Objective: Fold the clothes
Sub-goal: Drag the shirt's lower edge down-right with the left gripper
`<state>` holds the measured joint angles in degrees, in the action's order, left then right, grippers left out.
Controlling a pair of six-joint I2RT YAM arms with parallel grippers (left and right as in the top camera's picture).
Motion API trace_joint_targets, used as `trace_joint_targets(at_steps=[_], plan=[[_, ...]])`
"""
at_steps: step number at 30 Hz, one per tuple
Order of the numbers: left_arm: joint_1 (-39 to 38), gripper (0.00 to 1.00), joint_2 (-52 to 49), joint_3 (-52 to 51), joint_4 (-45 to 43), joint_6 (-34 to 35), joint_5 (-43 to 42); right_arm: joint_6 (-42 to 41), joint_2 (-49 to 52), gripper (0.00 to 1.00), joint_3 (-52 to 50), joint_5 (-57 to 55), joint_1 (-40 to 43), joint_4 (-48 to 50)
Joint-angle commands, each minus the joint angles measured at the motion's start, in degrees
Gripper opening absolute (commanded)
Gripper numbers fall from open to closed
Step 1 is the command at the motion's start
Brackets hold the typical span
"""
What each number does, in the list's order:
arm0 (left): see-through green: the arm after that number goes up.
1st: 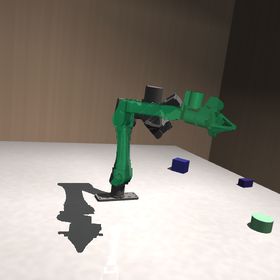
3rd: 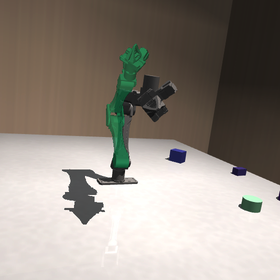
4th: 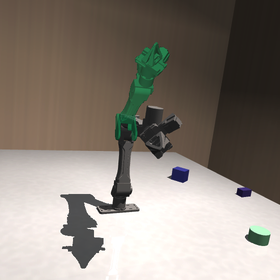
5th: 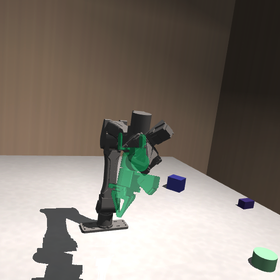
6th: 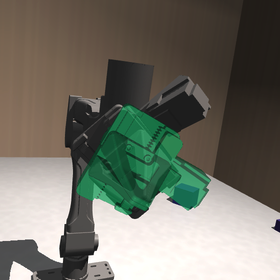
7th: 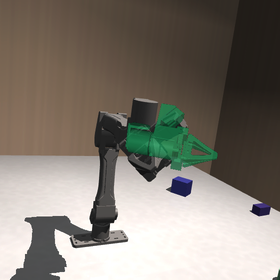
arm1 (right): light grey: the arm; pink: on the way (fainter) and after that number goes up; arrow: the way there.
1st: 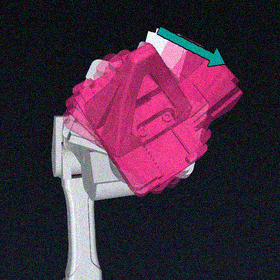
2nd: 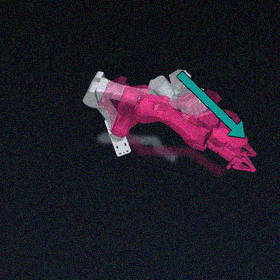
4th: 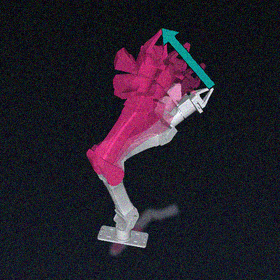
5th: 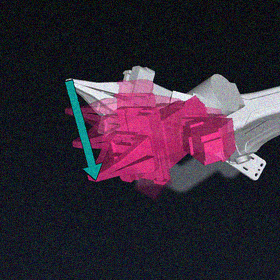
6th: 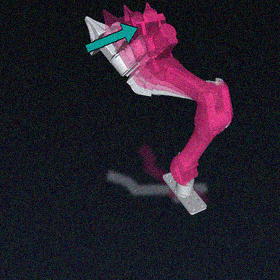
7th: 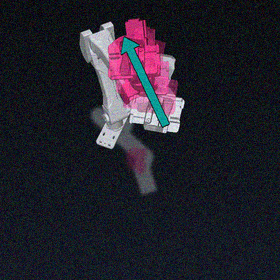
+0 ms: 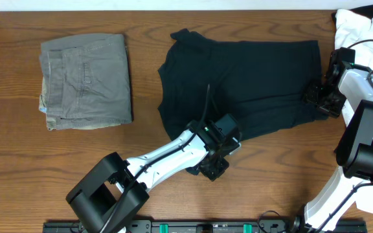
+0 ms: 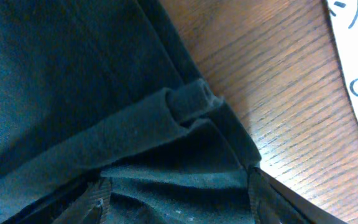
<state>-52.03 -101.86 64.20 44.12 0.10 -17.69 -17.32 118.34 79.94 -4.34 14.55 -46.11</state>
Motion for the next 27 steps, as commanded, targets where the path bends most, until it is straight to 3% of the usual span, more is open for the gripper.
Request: trace_joint_targets(at_steps=[1, 8, 13, 16, 19, 27], plan=[[-0.1, 0.06, 2.0, 0.8, 1.1, 1.7, -0.3, 0.2, 4.3, 0.7, -1.7, 0.7, -0.3, 0.7], [0.0, 0.08, 8.7, 3.1, 1.1, 3.7, 0.6, 0.2, 4.3, 0.7, -1.7, 0.7, -0.3, 0.6], [1.7, 0.11, 11.3, 3.0, 2.3, 13.2, 17.4, 0.2, 4.3, 0.71, -1.7, 0.7, -0.3, 0.6], [3.4, 0.11, 10.1, 2.6, 2.3, 17.2, 17.6, 0.2, 4.1, 0.73, -0.8, 0.7, -0.3, -1.4], [4.9, 0.14, 7.3, 1.8, 2.4, 20.3, 16.6, 0.3, 3.1, 0.81, 2.9, 0.7, -0.3, -6.7], [7.2, 0.15, -0.9, 1.4, 3.2, 20.8, 16.7, 3.0, -5.8, 0.91, 7.0, 3.9, -0.9, -15.9]])
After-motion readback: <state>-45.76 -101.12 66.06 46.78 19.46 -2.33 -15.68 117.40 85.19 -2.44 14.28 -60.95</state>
